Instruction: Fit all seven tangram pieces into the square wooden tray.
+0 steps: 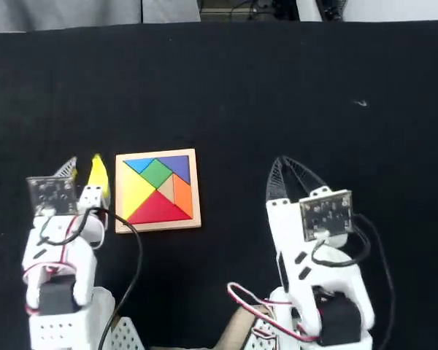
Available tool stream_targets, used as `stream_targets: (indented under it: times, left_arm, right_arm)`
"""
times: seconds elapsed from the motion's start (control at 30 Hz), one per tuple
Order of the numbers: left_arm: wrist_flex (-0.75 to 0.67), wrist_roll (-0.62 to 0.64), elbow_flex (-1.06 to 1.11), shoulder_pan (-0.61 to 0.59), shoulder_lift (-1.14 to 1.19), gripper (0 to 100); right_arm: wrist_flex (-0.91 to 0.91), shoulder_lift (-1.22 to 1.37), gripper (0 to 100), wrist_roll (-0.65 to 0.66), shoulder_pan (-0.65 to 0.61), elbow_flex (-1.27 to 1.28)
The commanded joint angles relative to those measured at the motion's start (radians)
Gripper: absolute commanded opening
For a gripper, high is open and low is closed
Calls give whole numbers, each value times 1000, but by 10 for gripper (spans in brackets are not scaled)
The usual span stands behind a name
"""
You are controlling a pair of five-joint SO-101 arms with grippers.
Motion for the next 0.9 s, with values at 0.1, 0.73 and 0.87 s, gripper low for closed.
stream_targets:
  times: [0.1, 0.73, 0.87]
  left_arm:
    - [-83, 2, 142, 1, 2, 142]
    - [247, -5, 143, 2, -5, 138]
    - [364, -5, 143, 2, -5, 137]
  right_arm:
    - [-153, -91, 11, 2, 18, 102]
    - [-183, -91, 12, -8, 222, 400]
    - [-109, -90, 12, -9, 222, 430]
